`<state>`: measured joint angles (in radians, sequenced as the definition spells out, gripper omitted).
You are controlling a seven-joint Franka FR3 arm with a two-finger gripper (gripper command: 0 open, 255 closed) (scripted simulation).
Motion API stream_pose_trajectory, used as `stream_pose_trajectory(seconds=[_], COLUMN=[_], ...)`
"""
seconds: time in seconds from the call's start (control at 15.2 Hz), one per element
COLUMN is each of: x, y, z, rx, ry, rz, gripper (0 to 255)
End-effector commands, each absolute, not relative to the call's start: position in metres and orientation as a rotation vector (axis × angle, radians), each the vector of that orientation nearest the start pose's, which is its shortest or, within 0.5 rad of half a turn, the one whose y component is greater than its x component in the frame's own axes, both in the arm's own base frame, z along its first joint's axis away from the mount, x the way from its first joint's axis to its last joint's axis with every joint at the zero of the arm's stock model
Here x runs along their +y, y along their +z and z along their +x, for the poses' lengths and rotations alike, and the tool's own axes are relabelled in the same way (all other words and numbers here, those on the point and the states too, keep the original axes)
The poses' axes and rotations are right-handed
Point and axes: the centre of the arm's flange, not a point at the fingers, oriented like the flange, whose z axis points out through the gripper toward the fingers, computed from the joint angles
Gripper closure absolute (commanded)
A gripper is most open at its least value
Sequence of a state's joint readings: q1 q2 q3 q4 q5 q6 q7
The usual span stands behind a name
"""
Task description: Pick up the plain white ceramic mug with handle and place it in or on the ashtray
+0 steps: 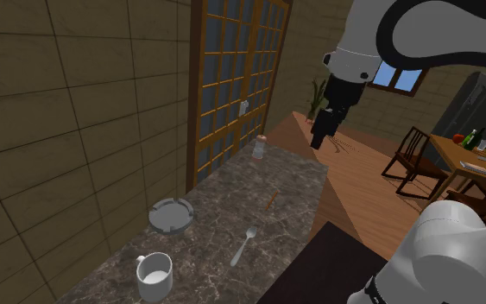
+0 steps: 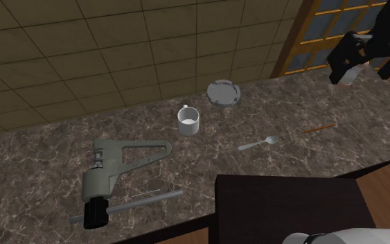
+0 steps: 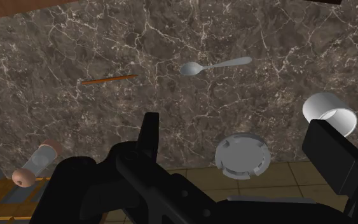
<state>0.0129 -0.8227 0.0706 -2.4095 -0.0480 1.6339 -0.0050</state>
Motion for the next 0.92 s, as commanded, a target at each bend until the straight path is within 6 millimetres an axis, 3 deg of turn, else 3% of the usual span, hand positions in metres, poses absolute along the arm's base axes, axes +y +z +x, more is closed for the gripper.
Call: stream_pose_trajectory(seconds=[0.0, 0.86], x=[0.026, 0.115], y=[0.582, 0.451], z=[0.302, 0.364], rx=[-0.112, -0.016], ry=[-0.079, -0.051], rz=[-3.237, -3.21], gripper=[0, 0])
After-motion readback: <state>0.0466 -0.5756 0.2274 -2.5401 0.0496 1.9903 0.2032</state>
